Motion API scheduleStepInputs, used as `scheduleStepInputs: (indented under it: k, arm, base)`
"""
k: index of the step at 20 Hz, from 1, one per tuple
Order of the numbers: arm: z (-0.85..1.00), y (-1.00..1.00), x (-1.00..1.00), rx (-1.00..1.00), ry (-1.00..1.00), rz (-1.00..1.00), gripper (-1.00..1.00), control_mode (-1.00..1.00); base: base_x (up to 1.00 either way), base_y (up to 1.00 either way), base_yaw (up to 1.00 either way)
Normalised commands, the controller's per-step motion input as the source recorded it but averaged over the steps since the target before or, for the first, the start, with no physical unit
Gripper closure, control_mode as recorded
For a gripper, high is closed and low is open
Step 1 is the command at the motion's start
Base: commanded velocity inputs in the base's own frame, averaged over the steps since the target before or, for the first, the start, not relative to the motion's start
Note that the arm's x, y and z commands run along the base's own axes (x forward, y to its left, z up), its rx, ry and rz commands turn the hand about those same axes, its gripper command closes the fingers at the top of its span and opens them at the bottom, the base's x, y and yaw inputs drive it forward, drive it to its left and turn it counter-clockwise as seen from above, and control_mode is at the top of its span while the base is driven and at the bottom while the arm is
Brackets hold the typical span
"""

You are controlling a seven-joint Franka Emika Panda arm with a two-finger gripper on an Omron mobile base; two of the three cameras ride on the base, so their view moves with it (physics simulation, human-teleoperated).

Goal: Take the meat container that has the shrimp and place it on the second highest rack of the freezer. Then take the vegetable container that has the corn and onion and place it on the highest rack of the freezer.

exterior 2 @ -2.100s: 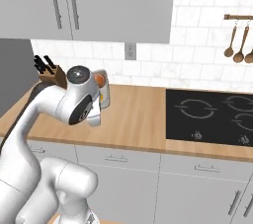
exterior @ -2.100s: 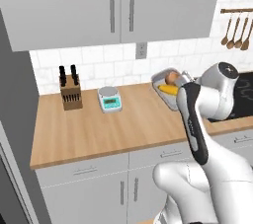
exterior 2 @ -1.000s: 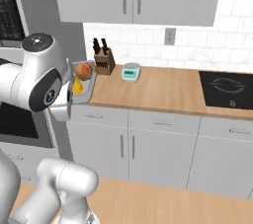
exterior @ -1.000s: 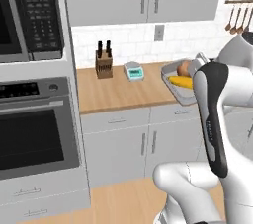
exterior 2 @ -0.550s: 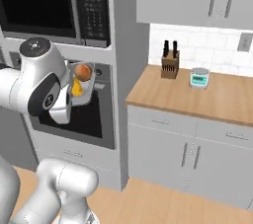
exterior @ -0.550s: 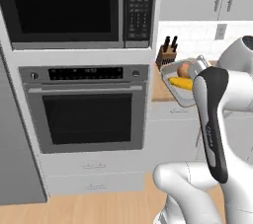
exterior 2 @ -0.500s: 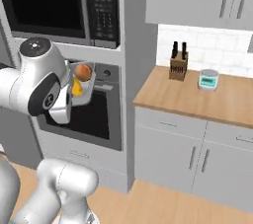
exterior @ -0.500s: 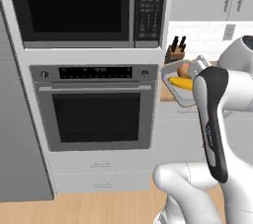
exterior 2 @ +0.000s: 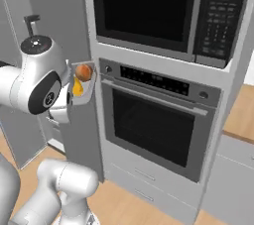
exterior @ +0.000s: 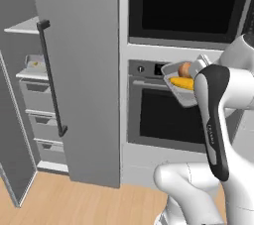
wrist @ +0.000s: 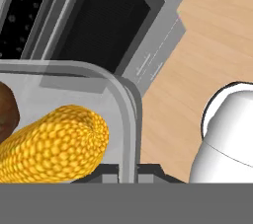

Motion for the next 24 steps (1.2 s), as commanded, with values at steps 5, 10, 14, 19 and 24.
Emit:
scheduleStepInputs:
  k: [5,10,14,19,24]
  arm:
    - [0.00,0.00,0.00,0.00,0.00,0.00,1.00,1.00]
    - [0.00,0.00,0.00,0.00,0.00,0.00,1.00,1.00]
    - [0.00,0.00,0.00,0.00,0.00,0.00,1.00,1.00]
    - [0.00,0.00,0.00,0.00,0.00,0.00,1.00,1.00]
    - [0.00,0.00,0.00,0.00,0.00,0.00,1.00,1.00]
  base:
    - [0.38,1.00,0.33]
    - [0.74,1.00,0.17]
    - [0.78,0.83,0.10]
    - [0.97,0.14,0.12]
    - [0.69,-0.07,0.04]
